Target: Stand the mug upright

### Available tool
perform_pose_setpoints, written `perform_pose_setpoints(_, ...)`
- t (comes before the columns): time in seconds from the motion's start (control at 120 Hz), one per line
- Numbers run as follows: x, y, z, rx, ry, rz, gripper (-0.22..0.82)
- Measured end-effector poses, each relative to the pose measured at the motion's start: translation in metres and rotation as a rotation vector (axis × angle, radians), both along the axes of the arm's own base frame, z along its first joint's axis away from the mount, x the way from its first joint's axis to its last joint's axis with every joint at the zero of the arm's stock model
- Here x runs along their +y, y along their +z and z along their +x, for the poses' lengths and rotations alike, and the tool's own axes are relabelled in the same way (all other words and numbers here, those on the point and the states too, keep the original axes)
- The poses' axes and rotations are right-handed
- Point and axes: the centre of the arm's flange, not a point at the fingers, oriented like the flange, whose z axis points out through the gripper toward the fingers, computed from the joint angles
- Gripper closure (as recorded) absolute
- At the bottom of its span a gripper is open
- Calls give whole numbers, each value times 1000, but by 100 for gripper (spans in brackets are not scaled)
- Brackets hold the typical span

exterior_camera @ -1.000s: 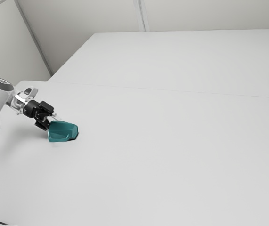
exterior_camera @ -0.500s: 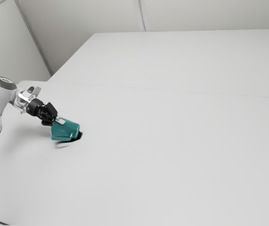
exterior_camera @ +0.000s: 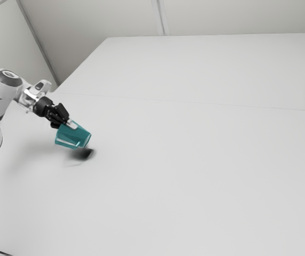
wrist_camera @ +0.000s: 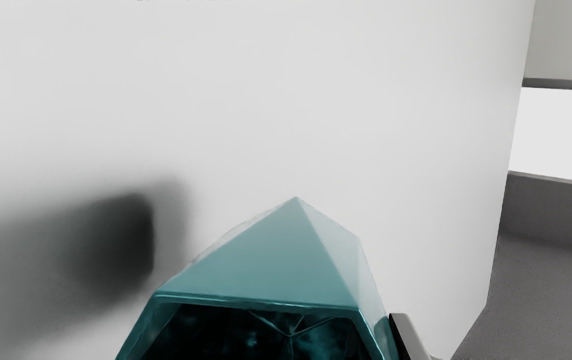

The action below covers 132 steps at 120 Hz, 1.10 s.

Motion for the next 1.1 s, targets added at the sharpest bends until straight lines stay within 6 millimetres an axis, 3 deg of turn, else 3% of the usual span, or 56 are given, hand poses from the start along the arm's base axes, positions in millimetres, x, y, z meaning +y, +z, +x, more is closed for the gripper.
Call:
perform_pose_setpoints(0.233,-55,65,11,-7,-106,144,78)
perform_pose_setpoints(0.508,-141,137,18,-19,-216,350,78)
perform_pose_setpoints(0.692,-188,158,26,-33,-244,473,78)
perform_pose_setpoints(0.908,-223,184,28,-63,-249,586,78)
perform_pose_setpoints(1.0,-236,187,27,-72,-246,639,78)
perform_pose_setpoints(1.1,-246,173,26,-66,-242,689,78)
